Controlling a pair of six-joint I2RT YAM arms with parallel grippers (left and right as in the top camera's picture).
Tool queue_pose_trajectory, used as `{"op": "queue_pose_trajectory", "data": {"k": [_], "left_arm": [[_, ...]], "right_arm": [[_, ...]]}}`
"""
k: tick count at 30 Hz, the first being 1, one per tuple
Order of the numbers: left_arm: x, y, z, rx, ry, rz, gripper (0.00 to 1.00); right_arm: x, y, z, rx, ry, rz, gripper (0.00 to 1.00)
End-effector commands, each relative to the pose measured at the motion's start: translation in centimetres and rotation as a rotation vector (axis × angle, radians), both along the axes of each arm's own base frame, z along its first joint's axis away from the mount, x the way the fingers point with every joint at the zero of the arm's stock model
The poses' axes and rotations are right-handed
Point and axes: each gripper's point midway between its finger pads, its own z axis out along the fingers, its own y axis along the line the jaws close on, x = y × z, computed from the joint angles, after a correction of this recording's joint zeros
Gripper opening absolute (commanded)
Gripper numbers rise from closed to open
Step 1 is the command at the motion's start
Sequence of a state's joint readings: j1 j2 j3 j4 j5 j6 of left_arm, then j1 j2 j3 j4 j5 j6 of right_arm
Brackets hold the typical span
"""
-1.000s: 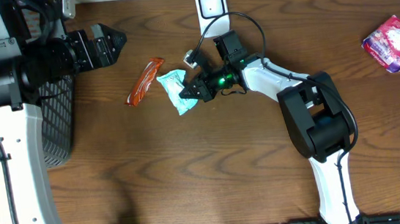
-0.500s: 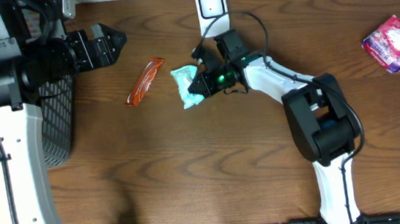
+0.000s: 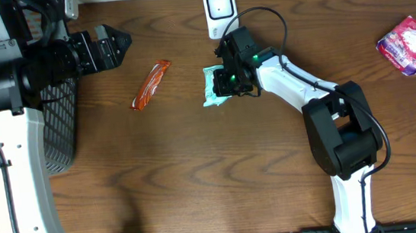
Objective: Scan the item barcode
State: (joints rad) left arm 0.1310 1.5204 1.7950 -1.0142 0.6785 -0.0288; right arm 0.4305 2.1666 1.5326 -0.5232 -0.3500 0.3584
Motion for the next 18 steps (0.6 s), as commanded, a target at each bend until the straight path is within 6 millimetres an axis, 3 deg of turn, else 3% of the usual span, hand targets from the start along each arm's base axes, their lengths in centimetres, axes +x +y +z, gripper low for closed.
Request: {"op": "queue_pose_trajectory", "data": {"k": [1,5,9,14,18], "left_arm": [[0.0,0.0,0.1,-0.006,-0.001,-0.006,0.98],[0.1,0.0,0.1,-0.006,-0.001,-0.006,0.98],[0.1,0.0,0.1,-0.006,-0.001,-0.006,0.98],[0.1,0.0,0.1,-0.006,-0.001,-0.006,0.98],[0.1,0.0,0.1,-0.006,-0.001,-0.006,0.98]], "right_arm": [[0.7,-1.8,-0.8,-0.093,-0.016,-0.07,0.01],[0.9,-2.9,-1.1,-0.129,0.009,-0.163,0.01],[0.9,-5.5,-1.0,-0.263,0.024,-0.269,0.01],[1.0,-10.0,1.4,-0.521,-0.005,-0.381,0.01],[0.9,-11.5,3.0,-0.643,-0.044,-0.408,0.01]]}}
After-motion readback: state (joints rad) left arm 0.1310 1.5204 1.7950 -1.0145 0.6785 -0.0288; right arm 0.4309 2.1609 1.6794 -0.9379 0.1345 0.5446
